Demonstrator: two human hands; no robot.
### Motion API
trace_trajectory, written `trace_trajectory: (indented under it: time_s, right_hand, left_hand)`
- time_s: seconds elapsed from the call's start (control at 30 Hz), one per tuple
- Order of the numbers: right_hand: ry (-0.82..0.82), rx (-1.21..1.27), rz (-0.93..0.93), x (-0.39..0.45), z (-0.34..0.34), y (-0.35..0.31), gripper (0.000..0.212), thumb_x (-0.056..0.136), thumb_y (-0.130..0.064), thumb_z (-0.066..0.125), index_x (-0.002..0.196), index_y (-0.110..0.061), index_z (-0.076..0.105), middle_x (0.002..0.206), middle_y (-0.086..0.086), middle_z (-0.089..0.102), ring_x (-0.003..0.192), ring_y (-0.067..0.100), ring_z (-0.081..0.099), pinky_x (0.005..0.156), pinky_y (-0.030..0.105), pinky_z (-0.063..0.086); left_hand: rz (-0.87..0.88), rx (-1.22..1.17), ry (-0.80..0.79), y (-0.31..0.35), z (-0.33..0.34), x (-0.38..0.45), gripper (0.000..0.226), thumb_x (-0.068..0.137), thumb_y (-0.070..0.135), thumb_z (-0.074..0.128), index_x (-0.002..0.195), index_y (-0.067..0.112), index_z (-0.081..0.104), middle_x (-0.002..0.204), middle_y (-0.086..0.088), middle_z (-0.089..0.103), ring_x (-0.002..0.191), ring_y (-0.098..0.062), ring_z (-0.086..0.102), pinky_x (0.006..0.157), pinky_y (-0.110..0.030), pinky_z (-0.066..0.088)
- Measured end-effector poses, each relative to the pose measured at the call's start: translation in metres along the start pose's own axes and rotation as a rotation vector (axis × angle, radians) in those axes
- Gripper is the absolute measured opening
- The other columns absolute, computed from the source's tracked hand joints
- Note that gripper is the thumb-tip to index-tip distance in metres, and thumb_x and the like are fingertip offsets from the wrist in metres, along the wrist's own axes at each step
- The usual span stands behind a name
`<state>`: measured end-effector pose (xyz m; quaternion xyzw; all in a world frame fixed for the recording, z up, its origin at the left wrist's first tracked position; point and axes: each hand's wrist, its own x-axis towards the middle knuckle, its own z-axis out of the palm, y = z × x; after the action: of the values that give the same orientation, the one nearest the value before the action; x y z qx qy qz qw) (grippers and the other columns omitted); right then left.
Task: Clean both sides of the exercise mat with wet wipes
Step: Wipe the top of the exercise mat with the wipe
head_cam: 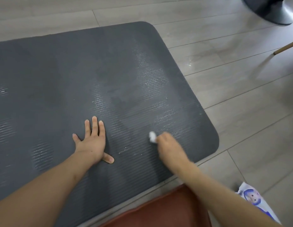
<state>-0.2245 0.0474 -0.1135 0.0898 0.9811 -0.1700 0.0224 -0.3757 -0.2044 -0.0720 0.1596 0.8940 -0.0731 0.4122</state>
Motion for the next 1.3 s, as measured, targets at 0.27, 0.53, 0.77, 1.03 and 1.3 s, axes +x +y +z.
trace_trajectory:
  time_s: [0.27,0.53,0.77,1.03,1.3]
  right_hand:
    - [0.113,0.063,0.274,-0.013,0.005,-0.041,0.019,0.079,0.009,0.061,0.091,-0.005,0.061,0.088,0.013,0.058,0.08,0.03,0.055,0.069,0.039,0.046]
    - [0.027,-0.083,0.397,0.016,-0.052,0.063,0.018,0.097,-0.007,0.041,0.1,0.0,0.057,0.106,0.019,0.056,0.097,0.039,0.056,0.077,0.04,0.038]
    - [-0.12,0.044,0.103,-0.03,0.0,-0.022,0.013,0.091,0.0,0.048,0.094,-0.005,0.06,0.093,0.012,0.056,0.083,0.032,0.055,0.074,0.041,0.049]
    - [0.18,-0.071,0.656,0.021,-0.079,0.124,0.017,0.1,-0.016,0.046,0.101,-0.001,0.056,0.108,0.023,0.058,0.095,0.041,0.057,0.073,0.039,0.038]
    - [-0.015,0.059,-0.076,-0.002,-0.011,0.004,0.02,0.079,0.012,0.063,0.082,-0.005,0.054,0.081,0.011,0.051,0.07,0.026,0.047,0.067,0.031,0.042]
  left_hand:
    - [0.001,0.002,0.023,0.0,0.002,0.0,0.165,0.06,0.069,0.088,0.154,0.01,-0.034,0.155,-0.008,-0.052,0.149,-0.034,-0.039,0.117,-0.078,0.009]
    - [0.0,0.004,0.017,-0.001,0.002,0.0,0.165,0.06,0.069,0.088,0.154,0.01,-0.035,0.154,-0.008,-0.053,0.148,-0.034,-0.04,0.117,-0.077,0.008]
    - [-0.011,0.003,-0.004,0.002,0.0,0.0,0.165,0.061,0.066,0.089,0.154,0.01,-0.035,0.153,-0.008,-0.054,0.147,-0.035,-0.041,0.117,-0.078,0.007]
    - [-0.017,0.018,-0.008,0.003,-0.002,0.0,0.165,0.061,0.067,0.089,0.154,0.009,-0.035,0.154,-0.01,-0.053,0.147,-0.036,-0.041,0.117,-0.078,0.01]
    - [-0.006,0.029,-0.005,0.003,-0.003,-0.004,0.163,0.062,0.07,0.086,0.153,0.009,-0.036,0.153,-0.01,-0.054,0.148,-0.035,-0.04,0.119,-0.075,0.012]
